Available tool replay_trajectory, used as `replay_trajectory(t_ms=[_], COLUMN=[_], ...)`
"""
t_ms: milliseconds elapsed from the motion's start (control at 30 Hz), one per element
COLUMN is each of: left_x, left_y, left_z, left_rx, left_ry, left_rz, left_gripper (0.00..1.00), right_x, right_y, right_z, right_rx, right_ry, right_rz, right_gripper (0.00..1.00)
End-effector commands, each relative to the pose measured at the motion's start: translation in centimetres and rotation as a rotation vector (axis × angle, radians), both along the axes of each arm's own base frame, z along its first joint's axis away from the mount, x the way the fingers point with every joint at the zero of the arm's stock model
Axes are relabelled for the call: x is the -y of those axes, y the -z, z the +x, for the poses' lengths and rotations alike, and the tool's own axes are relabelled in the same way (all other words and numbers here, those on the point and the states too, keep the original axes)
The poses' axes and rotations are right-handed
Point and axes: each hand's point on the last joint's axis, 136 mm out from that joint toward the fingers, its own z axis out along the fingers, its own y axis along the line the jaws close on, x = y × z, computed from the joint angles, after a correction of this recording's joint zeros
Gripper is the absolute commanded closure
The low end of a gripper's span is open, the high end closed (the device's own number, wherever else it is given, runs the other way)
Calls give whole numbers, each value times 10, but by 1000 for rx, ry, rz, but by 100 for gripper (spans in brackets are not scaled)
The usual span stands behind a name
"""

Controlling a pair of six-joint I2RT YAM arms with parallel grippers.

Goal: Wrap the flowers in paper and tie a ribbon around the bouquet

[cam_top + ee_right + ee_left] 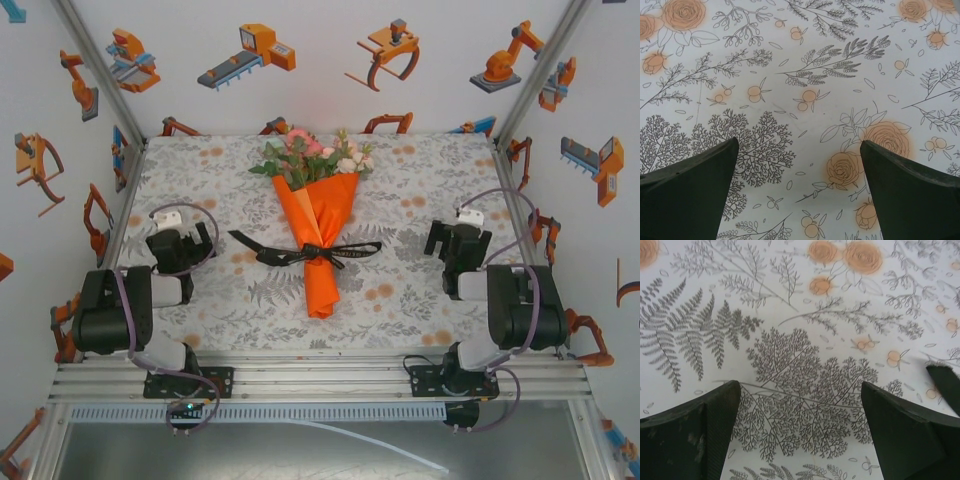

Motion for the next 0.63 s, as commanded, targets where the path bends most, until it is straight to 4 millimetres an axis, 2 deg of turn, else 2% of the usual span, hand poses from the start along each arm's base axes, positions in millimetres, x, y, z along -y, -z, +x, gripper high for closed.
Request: replay_trajectory(t_ms=[0, 100, 600], left_x=[6, 24, 25], left_y=[-18, -16, -14], left_z=[13, 18, 18], left_rx=[29, 17, 6], left_ry=[10, 100, 115], left_rz=[43, 65, 57], left_gripper=[3, 3, 3], right_x=[1, 0, 1], right_y=[-25, -25, -25], right_z=[11, 11, 11], right_rx=[117, 117, 115], right_ry=[-12, -20, -12], right_rz=[-9, -8, -9], right_gripper=[1, 1, 1])
